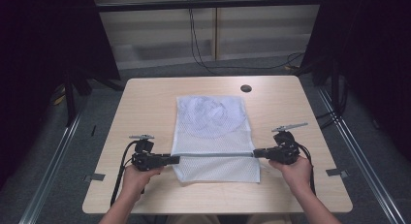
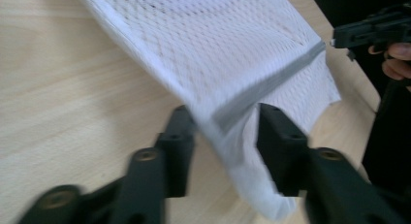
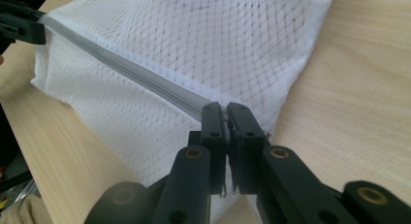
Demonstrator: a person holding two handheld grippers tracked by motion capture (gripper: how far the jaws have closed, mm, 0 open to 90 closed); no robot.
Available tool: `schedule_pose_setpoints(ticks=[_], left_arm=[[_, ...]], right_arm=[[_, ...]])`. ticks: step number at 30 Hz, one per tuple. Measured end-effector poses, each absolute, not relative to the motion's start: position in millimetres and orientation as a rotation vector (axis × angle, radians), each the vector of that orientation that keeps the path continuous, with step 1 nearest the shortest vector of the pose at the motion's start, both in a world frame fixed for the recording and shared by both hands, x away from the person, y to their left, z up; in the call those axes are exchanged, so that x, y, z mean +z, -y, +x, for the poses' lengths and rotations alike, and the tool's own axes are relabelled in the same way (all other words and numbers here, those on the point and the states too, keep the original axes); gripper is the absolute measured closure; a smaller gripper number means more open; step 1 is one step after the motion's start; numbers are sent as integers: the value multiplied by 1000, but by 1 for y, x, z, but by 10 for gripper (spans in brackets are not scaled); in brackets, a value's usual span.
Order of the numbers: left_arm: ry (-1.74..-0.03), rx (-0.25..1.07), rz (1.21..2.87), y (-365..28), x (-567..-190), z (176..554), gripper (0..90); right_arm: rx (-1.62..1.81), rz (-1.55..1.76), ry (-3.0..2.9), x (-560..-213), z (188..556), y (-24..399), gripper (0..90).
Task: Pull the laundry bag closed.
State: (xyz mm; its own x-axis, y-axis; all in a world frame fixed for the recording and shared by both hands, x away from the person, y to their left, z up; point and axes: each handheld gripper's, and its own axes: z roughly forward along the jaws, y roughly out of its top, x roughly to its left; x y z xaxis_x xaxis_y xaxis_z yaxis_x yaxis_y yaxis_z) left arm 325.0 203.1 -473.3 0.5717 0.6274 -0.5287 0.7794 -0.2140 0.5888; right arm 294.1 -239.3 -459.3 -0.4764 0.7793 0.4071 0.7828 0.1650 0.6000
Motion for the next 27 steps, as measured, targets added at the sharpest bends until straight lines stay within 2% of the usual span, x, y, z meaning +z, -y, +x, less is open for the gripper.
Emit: schedule_pose_setpoints(ticks=[3, 5, 8, 16, 27], left_arm=[[-1126, -159, 1966, -202, -471, 324, 340], [-1135, -134, 1983, -202, -471, 325, 259], [-1130, -90, 1995, -203, -469, 325, 204], [-1092, 35, 2054, -208, -463, 323, 149], [-1096, 156, 2091, -225, -458, 322, 120]], right_arm=[[-1250, -1631, 2403, -457, 293, 241, 685], [-1253, -1636, 2430, -455, 291, 242, 628], [-1255, -1627, 2460, -454, 289, 245, 536], [-1240, -1664, 2524, -453, 283, 256, 333], [-1286, -1735, 2586, -460, 273, 285, 200]])
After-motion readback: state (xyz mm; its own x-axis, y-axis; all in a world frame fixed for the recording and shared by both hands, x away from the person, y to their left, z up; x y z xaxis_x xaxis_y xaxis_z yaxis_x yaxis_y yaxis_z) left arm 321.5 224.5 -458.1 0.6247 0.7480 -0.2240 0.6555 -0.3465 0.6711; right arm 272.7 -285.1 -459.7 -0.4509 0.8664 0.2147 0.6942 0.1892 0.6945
